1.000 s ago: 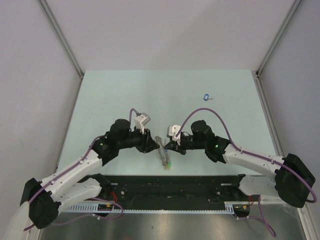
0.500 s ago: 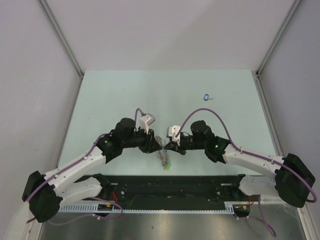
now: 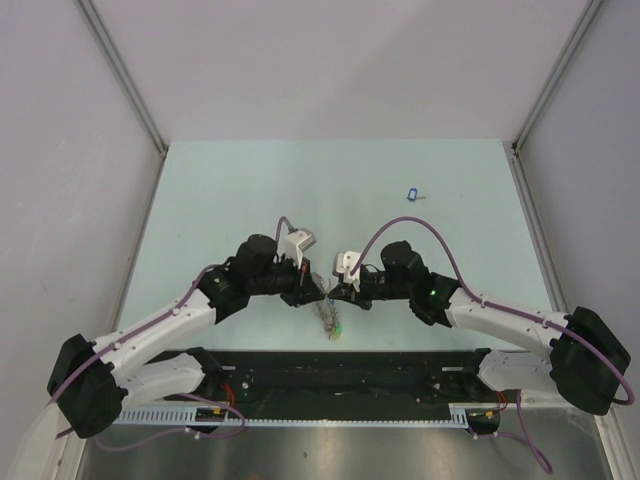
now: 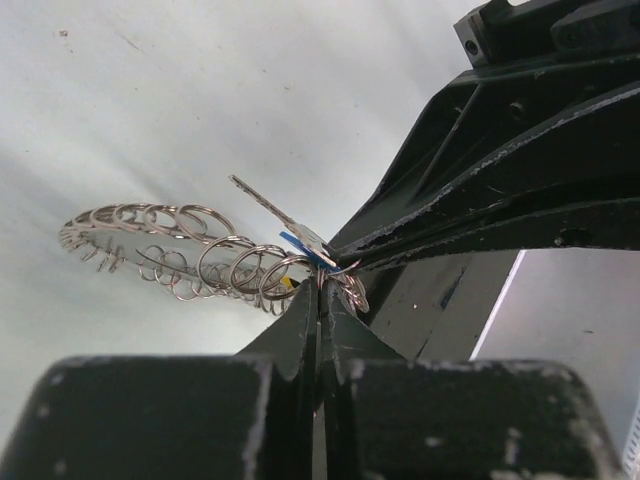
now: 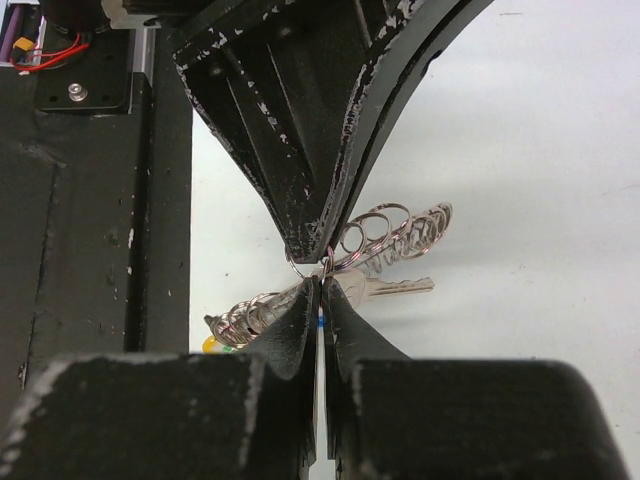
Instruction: Put the keys on the keyring
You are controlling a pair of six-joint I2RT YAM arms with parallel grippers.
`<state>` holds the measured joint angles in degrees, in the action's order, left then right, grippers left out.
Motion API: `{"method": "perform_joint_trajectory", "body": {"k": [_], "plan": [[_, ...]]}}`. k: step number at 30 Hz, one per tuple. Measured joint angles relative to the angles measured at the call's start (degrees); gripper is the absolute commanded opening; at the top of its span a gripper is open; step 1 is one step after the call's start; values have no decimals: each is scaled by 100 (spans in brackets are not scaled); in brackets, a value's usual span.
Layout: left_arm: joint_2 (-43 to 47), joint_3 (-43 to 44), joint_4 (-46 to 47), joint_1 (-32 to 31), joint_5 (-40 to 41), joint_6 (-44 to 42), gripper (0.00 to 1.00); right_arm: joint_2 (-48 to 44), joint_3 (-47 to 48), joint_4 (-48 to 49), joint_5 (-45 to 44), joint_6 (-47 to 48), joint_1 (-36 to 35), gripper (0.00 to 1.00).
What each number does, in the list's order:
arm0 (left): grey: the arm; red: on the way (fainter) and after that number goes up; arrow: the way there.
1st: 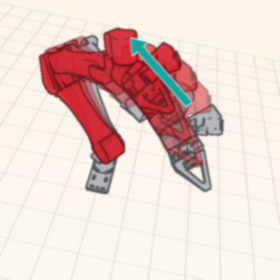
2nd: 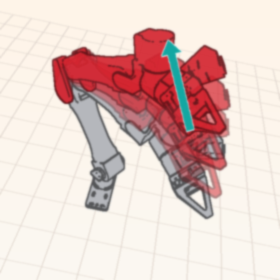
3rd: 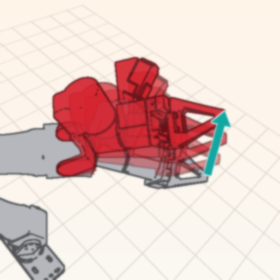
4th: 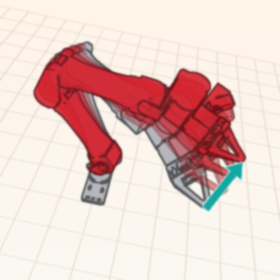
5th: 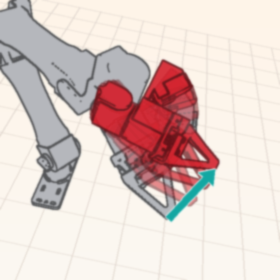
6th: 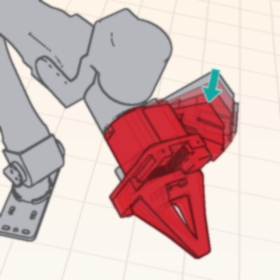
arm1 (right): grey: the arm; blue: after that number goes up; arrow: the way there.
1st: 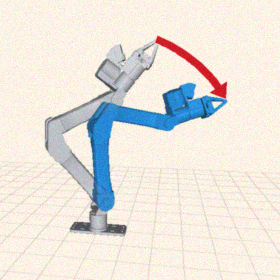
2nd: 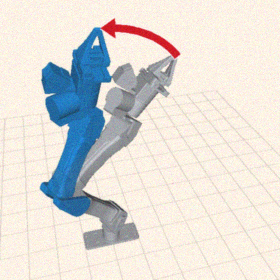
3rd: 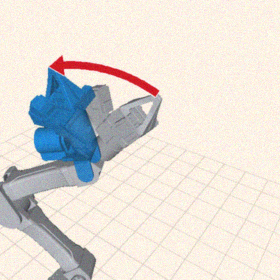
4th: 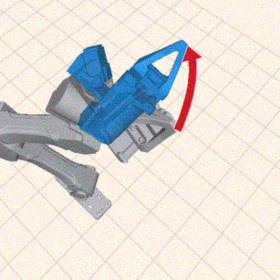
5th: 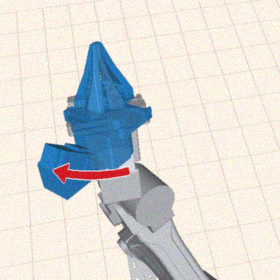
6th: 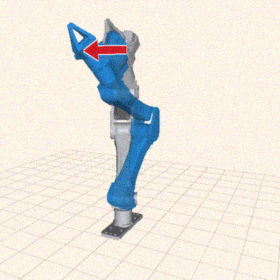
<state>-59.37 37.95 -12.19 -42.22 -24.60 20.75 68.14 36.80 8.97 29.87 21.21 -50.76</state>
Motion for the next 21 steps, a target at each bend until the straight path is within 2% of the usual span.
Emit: {"method": "perform_joint_trajectory", "body": {"k": [6,12,21], "plan": [[72,9,-4,-17,162,4,1,-22,11,-42,-170,9,-2,0],[619,-118,107,-57,616,79,0,-59,76,7,-240,9,-17,0],[1294,-846,951,-81,964,437,0,-52,127,83,-203,11,-155,0]]}}
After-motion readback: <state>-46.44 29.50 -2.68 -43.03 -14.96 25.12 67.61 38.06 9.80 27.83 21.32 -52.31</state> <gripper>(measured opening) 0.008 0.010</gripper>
